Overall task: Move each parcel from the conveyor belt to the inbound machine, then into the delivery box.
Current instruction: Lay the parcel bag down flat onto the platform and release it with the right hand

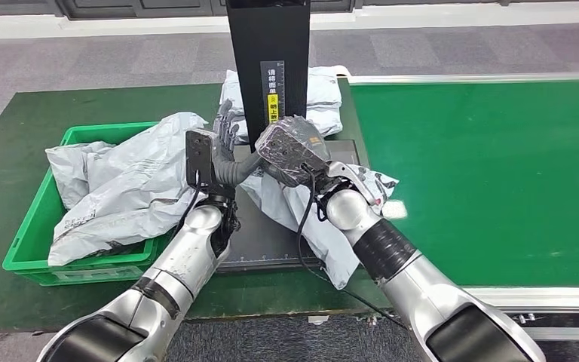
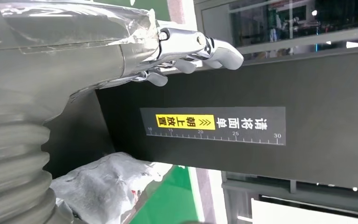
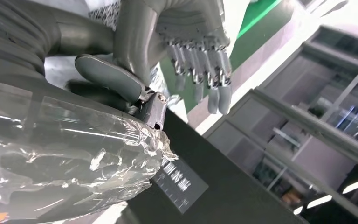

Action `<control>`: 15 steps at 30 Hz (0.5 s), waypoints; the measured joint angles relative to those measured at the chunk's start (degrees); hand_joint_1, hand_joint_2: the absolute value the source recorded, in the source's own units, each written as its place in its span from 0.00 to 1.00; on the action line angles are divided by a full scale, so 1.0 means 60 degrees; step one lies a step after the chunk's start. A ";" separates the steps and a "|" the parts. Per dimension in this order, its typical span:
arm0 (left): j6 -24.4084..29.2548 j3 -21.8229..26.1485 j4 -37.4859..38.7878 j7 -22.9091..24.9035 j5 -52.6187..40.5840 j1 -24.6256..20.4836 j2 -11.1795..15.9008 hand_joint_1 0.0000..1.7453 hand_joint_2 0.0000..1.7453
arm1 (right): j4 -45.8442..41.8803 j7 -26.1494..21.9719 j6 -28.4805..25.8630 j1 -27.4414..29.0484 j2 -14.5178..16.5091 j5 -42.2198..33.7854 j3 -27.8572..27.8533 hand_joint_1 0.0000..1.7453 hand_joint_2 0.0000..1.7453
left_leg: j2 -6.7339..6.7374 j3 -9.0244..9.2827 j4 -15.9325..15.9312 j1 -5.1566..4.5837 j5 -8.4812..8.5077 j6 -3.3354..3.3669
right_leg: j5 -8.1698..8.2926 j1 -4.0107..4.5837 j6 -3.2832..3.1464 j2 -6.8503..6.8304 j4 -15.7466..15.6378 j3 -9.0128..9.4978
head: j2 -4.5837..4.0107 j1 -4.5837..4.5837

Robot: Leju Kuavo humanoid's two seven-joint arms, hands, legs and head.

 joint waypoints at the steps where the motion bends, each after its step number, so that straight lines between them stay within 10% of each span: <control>1: -0.0010 0.0000 0.0008 0.0021 -0.0113 -0.0005 0.0029 0.00 1.00 | -0.0042 0.0032 -0.0239 0.0074 -0.0018 0.0058 0.0000 0.00 0.00 | -0.0001 0.0000 0.0000 0.0000 0.0000 0.0000 | 0.0000 0.0000 0.0000 -0.0001 0.0000 0.0000 | 0.0000 0.0000; 15: -0.0198 -0.0041 0.0191 0.0300 -0.1075 0.0567 0.0407 0.00 1.00 | -0.0584 -0.0271 -0.1103 0.0861 -0.0607 -0.0527 -0.0309 0.00 0.00 | 0.0002 0.0001 0.0001 -0.0002 -0.0001 0.0000 | -0.0001 0.0001 0.0000 0.0001 -0.0002 -0.0011 | 0.0000 -0.0001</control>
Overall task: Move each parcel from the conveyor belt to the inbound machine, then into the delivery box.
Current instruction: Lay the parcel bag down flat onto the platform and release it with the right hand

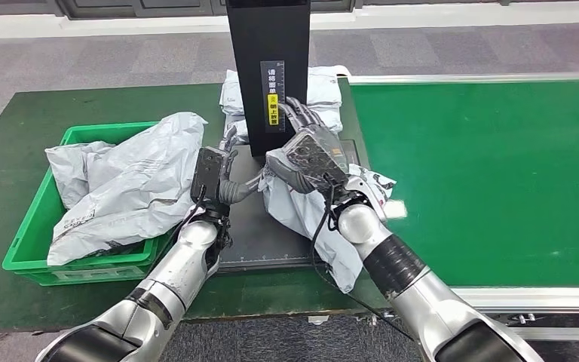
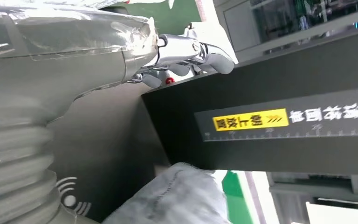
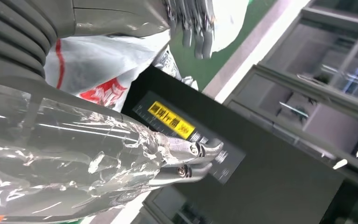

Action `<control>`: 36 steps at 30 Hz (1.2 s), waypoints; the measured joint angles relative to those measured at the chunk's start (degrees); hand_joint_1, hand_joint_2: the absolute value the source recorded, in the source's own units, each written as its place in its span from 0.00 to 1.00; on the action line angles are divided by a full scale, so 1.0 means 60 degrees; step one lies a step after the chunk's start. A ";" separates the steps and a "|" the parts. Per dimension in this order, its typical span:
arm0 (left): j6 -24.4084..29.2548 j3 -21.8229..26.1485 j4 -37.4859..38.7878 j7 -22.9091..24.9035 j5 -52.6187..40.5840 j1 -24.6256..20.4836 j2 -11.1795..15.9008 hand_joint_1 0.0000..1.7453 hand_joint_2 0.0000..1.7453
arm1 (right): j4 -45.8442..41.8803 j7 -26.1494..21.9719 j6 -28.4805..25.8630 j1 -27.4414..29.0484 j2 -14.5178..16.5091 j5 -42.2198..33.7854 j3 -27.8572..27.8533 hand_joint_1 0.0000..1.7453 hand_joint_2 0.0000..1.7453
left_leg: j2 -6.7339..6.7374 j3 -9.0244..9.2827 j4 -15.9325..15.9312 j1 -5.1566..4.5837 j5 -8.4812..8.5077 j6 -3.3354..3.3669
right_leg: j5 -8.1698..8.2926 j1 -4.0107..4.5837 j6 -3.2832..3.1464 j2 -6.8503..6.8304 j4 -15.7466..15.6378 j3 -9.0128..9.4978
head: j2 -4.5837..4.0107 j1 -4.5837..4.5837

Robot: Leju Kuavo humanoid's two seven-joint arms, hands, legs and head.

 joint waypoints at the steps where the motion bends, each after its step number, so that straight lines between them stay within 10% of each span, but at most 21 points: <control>1: -0.0064 -0.0016 0.0019 0.0042 -0.0097 0.0044 0.0028 0.00 1.00 | -0.0082 -0.0109 -0.0005 0.0127 -0.0082 -0.0087 -0.0100 0.00 0.00 | 0.0000 0.0000 0.0000 0.0000 0.0000 0.0000 | 0.0000 -0.0001 0.0000 0.0000 0.0000 0.0001 | 0.0000 0.0001; 15: -0.0258 -0.0520 0.0491 0.0754 -0.1813 0.0664 0.0173 0.00 1.00 | -0.1567 -0.0382 -0.0096 0.1985 -0.0722 -0.0145 -0.1371 0.00 0.00 | 0.0002 -0.0001 0.0000 -0.0003 -0.0004 0.0002 | -0.0001 -0.0004 0.0001 0.0002 -0.0004 -0.0001 | 0.0000 0.0001; 27: -0.1608 -0.1368 0.0700 -0.0560 -0.3158 0.1123 -0.0054 0.07 1.00 | -0.2089 -0.0472 -0.0034 0.2697 -0.0789 0.0073 -0.2192 0.00 0.00 | -0.0004 -0.0002 0.0000 -0.0004 -0.0006 0.0003 | -0.0001 -0.0006 0.0001 -0.0005 -0.0005 0.0004 | 0.0000 0.0001; 28: -0.1714 -0.1562 0.0726 -0.0596 -0.3461 0.1172 -0.0084 0.12 1.00 | -0.2102 -0.0496 0.0030 0.2739 -0.0787 0.0099 -0.2268 0.00 0.00 | -0.0003 -0.0003 0.0000 -0.0004 -0.0007 0.0004 | -0.0002 -0.0006 0.0002 -0.0004 -0.0005 0.0004 | 0.0000 0.0001; 32: -0.1918 -0.2304 0.0879 -0.0536 -0.4199 0.1289 -0.0194 1.00 1.00 | -0.2113 -0.0597 0.0185 0.2846 -0.0769 0.0170 -0.2552 0.00 0.00 | -0.0004 -0.0005 0.0000 -0.0005 -0.0008 0.0005 | -0.0002 -0.0007 0.0003 -0.0008 -0.0005 0.0004 | 0.0000 0.0002; 36: -0.1484 -0.2716 0.1016 -0.0046 -0.4656 0.1303 -0.0288 1.00 1.00 | -0.2109 -0.0683 0.0263 0.2944 -0.0735 0.0219 -0.2762 0.00 0.00 | -0.0001 -0.0003 0.0000 -0.0004 -0.0008 0.0005 | -0.0002 -0.0006 0.0002 -0.0007 -0.0005 0.0004 | 0.0000 0.0002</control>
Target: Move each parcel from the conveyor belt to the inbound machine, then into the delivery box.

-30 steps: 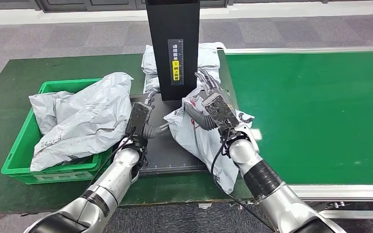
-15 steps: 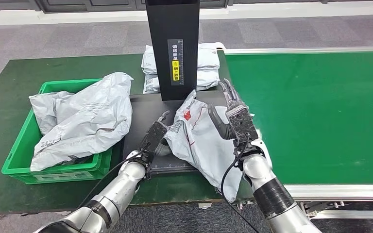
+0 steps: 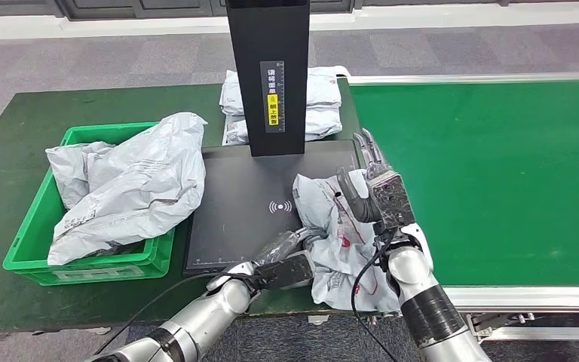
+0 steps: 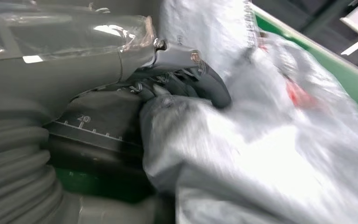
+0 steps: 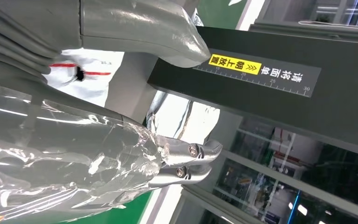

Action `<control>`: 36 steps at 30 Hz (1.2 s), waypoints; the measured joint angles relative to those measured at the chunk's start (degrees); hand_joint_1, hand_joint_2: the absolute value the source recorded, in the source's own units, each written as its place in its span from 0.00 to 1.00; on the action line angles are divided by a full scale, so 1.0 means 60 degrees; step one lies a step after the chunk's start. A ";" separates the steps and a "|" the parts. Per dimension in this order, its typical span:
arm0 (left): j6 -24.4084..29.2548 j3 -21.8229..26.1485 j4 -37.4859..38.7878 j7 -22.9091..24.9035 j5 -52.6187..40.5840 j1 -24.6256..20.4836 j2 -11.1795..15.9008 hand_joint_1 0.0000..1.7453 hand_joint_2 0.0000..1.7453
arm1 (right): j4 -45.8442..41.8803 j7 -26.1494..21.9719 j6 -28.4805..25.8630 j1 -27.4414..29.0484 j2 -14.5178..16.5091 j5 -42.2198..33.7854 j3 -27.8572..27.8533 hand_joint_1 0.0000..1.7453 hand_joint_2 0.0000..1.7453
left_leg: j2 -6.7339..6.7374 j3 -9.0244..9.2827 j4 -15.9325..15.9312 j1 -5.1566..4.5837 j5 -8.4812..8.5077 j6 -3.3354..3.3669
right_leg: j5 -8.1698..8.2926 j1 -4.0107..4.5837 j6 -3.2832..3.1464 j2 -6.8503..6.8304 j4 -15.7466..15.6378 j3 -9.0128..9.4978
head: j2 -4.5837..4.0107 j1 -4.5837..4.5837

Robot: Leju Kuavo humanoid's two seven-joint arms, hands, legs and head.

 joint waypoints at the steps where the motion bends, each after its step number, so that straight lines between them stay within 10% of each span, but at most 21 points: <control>1: 0.0257 -0.0086 0.0029 0.0192 -0.0186 -0.0012 -0.0021 1.00 1.00 | 0.0000 -0.0036 0.0023 0.0035 0.0015 0.0025 -0.0051 0.00 0.00 | 0.0000 0.0001 0.0000 0.0000 0.0000 0.0000 | 0.0000 0.0000 0.0000 0.0000 0.0000 0.0000 | 0.0000 0.0000; 21: 0.2850 0.0396 -0.0126 0.0325 0.0223 -0.0163 -0.0159 1.00 1.00 | -0.0028 -0.0106 0.0051 0.0459 0.0182 0.0066 -0.0721 0.00 0.00 | 0.0004 0.0004 0.0000 0.0001 0.0003 -0.0002 | 0.0002 0.0001 -0.0001 0.0011 0.0000 -0.0001 | 0.0000 0.0000; 36: 0.4171 0.3565 -0.3959 0.0099 0.1831 -0.1303 0.0809 1.00 1.00 | 0.0042 -0.0707 0.0108 0.0472 0.0230 -0.0458 -0.1284 0.00 0.00 | 0.0019 0.0005 -0.0001 0.0015 0.0021 -0.0022 | 0.0017 0.0016 -0.0011 0.0024 0.0005 -0.0006 | 0.0000 0.0000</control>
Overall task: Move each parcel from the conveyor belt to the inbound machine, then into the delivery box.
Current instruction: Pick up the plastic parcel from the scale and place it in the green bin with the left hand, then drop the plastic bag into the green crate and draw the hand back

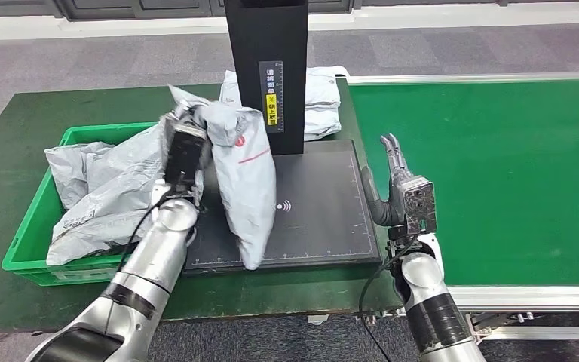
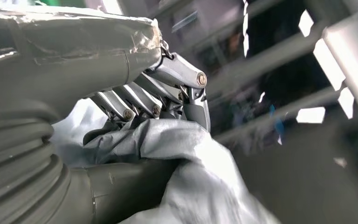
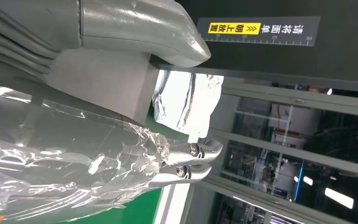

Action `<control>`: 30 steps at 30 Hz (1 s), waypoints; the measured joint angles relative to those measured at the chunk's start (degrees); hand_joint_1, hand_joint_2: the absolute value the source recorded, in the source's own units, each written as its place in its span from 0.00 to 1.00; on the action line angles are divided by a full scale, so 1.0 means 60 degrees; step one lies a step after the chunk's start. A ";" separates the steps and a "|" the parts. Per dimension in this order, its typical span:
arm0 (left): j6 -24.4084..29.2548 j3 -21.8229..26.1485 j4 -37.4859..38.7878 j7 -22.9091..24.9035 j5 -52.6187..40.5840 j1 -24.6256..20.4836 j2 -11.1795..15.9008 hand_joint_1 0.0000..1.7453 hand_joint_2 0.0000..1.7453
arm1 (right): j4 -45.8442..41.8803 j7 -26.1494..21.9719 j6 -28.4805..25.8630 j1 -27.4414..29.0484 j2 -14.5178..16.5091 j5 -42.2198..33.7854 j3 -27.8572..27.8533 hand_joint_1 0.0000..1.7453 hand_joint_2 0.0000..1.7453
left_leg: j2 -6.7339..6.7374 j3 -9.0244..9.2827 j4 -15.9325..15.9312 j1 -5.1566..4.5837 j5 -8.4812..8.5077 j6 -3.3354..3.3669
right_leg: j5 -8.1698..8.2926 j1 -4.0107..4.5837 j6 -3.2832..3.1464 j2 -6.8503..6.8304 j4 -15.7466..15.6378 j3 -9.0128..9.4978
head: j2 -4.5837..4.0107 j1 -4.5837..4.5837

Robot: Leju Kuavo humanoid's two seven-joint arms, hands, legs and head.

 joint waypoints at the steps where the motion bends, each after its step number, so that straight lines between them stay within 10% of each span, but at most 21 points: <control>1: 0.0017 0.0185 -0.0348 0.0056 -0.0050 -0.0045 0.0101 1.00 1.00 | 0.0019 -0.0037 0.0016 0.0020 -0.0005 -0.0042 -0.0015 0.00 0.00 | -0.0002 -0.0001 0.0000 0.0001 0.0000 -0.0001 | 0.0000 0.0001 0.0000 -0.0001 0.0000 0.0000 | 0.0000 0.0000; 14: 0.1566 0.2045 -0.2867 0.0245 -0.0494 -0.0734 0.1818 1.00 1.00 | -0.0032 -0.0067 0.0081 0.0692 -0.0097 -0.0363 -0.0036 0.00 0.00 | -0.0002 -0.0005 -0.0001 0.0009 0.0000 -0.0001 | -0.0002 0.0007 -0.0002 -0.0001 0.0000 -0.0004 | 0.0000 -0.0001; 30: 0.2248 0.3291 -0.1977 0.0031 -0.0312 -0.0828 0.3131 1.00 1.00 | -0.0509 0.0025 0.0038 0.1292 -0.0315 -0.0587 -0.0036 0.00 0.00 | 0.0012 0.0000 0.0000 0.0012 0.0000 -0.0004 | 0.0002 0.0011 -0.0008 0.0017 -0.0001 -0.0005 | 0.0000 0.0001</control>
